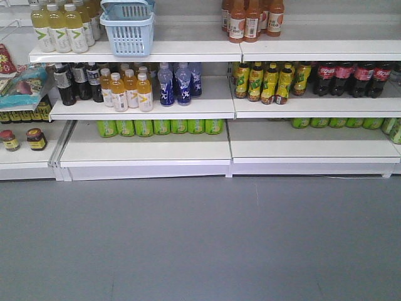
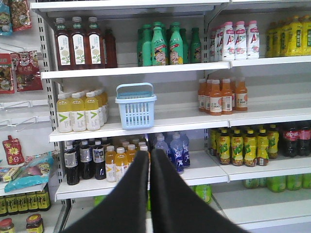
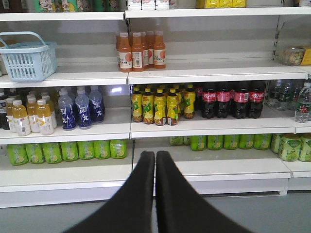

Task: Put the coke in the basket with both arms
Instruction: 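Drive the base toward the shelf holding the light-blue basket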

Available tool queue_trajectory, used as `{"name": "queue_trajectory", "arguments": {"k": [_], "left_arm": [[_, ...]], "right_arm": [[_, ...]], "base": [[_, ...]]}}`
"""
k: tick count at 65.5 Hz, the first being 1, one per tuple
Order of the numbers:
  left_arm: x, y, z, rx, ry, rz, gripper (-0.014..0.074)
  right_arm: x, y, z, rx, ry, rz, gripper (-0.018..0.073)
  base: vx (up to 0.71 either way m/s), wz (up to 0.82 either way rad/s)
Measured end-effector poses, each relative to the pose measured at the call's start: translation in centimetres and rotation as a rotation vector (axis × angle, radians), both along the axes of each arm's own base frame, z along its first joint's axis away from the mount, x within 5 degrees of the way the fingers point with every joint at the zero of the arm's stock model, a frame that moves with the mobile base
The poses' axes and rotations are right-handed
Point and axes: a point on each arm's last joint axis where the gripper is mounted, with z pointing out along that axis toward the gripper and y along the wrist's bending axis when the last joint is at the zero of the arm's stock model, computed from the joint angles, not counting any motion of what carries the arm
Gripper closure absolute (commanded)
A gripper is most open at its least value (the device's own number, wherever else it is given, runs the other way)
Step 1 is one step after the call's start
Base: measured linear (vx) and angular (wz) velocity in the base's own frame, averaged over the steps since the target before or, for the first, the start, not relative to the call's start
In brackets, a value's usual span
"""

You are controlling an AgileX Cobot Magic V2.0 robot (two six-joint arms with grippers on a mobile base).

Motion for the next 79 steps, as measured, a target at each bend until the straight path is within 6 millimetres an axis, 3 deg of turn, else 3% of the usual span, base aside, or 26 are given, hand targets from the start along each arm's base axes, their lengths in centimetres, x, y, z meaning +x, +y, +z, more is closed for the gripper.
{"name": "queue_trajectory", "arguments": {"k": [79], "left_arm": [[0.0,0.0,0.0,0.0,0.0,0.0,0.0603]], "right_arm": [[0.0,0.0,0.0,0.0,0.0,0.0,0.0564]], "base": [[0.01,0.01]]}}
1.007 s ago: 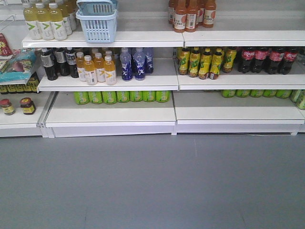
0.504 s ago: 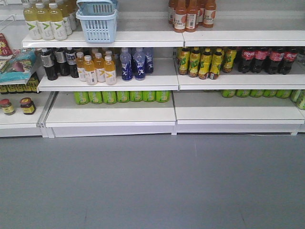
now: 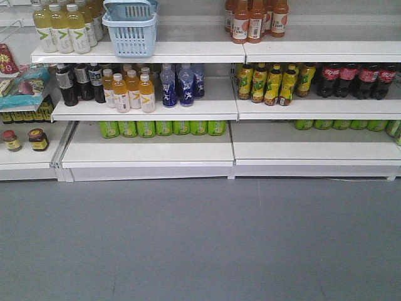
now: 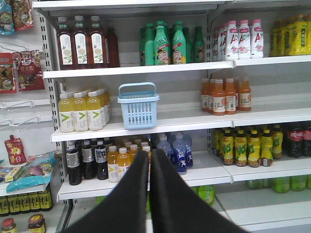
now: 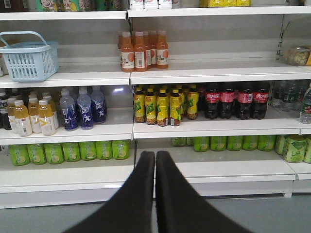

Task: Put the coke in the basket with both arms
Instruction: 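Drive the base toward the shelf holding the light-blue basket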

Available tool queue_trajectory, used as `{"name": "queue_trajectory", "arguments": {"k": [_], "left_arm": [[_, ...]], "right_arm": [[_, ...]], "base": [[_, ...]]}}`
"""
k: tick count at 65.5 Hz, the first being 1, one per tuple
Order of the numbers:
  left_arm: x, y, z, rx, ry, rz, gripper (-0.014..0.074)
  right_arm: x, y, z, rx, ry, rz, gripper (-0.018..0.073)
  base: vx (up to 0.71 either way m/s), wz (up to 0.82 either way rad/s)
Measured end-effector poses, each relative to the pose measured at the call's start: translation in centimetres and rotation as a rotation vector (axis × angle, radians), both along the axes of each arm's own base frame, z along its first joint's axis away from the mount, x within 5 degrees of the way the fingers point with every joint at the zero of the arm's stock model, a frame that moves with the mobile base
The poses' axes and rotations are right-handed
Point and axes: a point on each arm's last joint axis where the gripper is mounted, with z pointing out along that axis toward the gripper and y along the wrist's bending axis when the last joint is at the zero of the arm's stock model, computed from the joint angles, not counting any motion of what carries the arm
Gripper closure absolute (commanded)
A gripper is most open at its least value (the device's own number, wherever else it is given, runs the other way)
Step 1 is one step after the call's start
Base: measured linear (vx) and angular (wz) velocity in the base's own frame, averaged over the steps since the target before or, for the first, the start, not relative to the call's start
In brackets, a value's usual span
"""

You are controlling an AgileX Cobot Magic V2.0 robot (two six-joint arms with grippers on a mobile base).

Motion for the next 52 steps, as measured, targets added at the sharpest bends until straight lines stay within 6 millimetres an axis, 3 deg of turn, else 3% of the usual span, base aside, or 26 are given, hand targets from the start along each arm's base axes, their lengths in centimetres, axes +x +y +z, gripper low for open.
{"name": "queue_trajectory", "arguments": {"k": [52], "left_arm": [[0.0,0.0,0.0,0.0,0.0,0.0,0.0603]], "right_arm": [[0.0,0.0,0.0,0.0,0.0,0.0,0.0564]], "base": [[0.08,0.08]]}}
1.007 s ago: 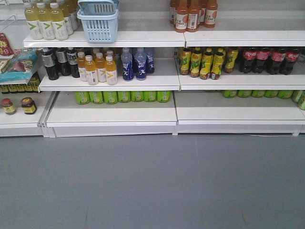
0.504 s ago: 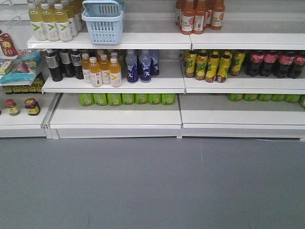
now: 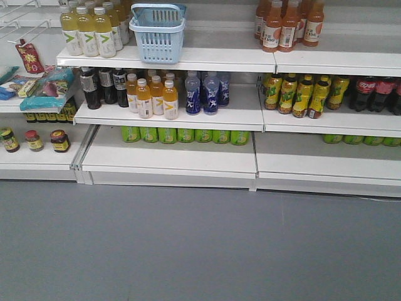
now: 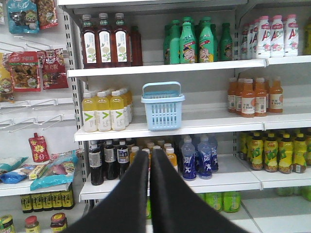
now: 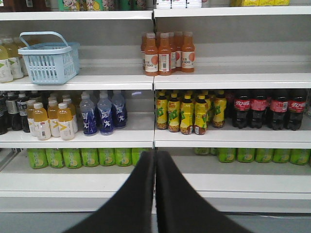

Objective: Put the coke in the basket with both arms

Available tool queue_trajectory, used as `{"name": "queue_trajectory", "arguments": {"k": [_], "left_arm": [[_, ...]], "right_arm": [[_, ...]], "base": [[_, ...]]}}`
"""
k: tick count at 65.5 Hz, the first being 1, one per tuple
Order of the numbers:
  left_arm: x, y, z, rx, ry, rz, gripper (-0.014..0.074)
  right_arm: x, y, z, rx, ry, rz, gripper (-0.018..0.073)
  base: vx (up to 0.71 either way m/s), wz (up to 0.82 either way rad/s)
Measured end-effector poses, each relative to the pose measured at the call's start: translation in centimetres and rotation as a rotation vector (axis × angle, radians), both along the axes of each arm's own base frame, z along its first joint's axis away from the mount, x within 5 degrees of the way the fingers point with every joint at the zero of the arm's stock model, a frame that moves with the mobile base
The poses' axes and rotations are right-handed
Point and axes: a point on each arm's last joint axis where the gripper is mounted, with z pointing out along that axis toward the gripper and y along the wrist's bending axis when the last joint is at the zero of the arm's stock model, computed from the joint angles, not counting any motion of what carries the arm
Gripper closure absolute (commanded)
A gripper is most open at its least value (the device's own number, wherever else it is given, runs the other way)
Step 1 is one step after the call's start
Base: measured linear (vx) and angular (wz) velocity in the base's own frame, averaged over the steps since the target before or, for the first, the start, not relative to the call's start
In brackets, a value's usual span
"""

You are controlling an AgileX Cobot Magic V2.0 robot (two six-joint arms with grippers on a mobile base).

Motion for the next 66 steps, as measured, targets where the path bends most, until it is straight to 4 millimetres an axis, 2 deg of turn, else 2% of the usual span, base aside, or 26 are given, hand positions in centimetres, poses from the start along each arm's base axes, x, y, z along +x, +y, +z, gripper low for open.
{"name": "queue_trajectory", "arguments": {"k": [66], "left_arm": [[0.0,0.0,0.0,0.0,0.0,0.0,0.0603]], "right_arm": [[0.0,0.0,0.0,0.0,0.0,0.0,0.0564]], "base": [[0.12,-0.01]]}}
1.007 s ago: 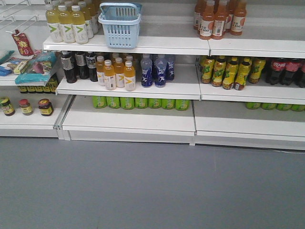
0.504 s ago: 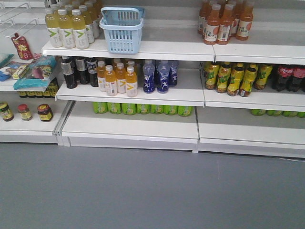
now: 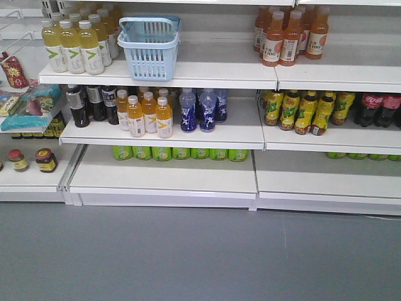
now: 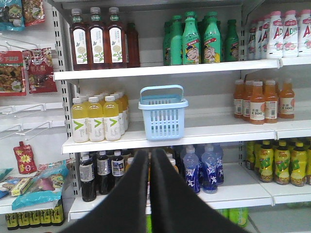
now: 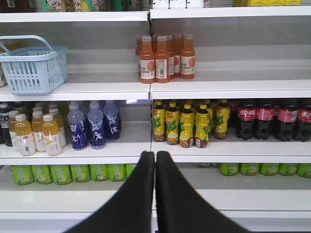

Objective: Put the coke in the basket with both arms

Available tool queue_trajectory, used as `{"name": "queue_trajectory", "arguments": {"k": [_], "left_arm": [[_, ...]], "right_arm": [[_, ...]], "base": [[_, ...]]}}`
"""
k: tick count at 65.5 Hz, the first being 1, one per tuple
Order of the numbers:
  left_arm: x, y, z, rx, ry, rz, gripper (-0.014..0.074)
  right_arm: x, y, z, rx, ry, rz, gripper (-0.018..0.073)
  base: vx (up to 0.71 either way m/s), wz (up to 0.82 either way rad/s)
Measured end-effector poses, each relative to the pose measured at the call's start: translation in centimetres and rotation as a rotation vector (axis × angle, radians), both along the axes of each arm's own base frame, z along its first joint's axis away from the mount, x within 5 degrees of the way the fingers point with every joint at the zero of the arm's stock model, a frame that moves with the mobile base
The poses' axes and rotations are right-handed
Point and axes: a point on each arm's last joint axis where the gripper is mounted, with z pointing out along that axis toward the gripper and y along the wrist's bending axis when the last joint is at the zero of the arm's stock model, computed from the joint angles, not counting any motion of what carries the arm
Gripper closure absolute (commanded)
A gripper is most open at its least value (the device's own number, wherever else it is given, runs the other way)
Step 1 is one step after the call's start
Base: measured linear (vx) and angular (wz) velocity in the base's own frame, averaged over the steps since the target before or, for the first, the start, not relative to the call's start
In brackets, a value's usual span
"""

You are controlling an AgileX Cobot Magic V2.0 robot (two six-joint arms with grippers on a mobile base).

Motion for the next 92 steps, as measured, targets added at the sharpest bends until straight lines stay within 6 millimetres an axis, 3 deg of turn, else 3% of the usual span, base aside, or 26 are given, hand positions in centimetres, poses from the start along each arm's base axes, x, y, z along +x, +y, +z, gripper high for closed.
{"name": "queue_trajectory", "arguments": {"k": [92], "left_arm": [[0.0,0.0,0.0,0.0,0.0,0.0,0.0603]], "right_arm": [[0.0,0.0,0.0,0.0,0.0,0.0,0.0564]], "base": [[0.14,-0.02]]}}
